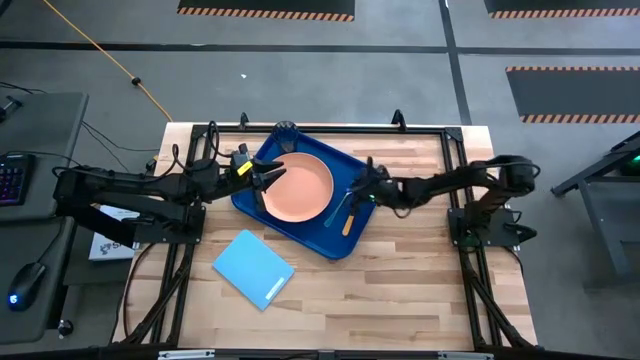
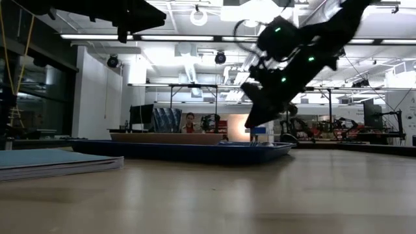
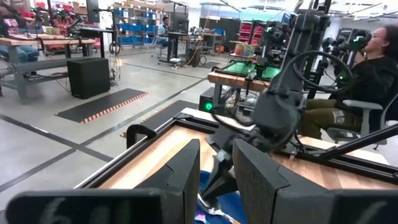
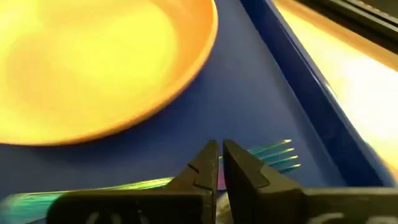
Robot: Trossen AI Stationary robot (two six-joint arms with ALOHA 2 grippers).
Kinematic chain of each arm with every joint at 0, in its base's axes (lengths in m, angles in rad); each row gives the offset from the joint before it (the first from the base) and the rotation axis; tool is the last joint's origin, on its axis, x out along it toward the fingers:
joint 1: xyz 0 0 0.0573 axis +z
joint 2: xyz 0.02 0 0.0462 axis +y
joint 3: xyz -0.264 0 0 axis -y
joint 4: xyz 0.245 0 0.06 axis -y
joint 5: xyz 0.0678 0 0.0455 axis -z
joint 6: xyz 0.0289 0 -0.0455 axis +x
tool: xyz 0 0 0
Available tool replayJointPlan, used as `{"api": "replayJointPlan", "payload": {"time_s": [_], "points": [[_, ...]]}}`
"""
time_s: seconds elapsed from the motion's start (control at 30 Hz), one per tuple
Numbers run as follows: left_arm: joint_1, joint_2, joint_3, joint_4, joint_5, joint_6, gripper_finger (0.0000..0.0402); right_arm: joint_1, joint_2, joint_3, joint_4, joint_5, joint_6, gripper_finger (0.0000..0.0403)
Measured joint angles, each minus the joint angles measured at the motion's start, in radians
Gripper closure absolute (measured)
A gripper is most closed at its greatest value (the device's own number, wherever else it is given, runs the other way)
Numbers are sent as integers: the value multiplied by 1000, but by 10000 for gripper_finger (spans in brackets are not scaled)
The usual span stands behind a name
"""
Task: Pick and place plate/cup/fork/spoon on tray
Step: Return to Home Position
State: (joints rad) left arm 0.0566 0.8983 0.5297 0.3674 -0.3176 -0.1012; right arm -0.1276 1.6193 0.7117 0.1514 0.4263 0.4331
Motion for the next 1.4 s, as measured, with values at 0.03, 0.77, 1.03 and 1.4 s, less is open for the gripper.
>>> {"api": "replayJointPlan", "payload": {"time_s": [0.03, 0.77, 1.03, 1.4], "points": [[0, 0, 0, -1, 0, 0, 314, -10, 18, 27, -42, -1, -13, 386], [-2, 5, 0, -3, 0, -2, 314, -69, 109, 122, -283, -11, -47, 403], [-2, 5, 0, -4, 0, -1, 314, -69, 109, 122, -221, -10, -82, 403], [-5, -52, 0, -97, 0, 26, 314, -79, -131, -10, -155, -65, -212, 403]]}}
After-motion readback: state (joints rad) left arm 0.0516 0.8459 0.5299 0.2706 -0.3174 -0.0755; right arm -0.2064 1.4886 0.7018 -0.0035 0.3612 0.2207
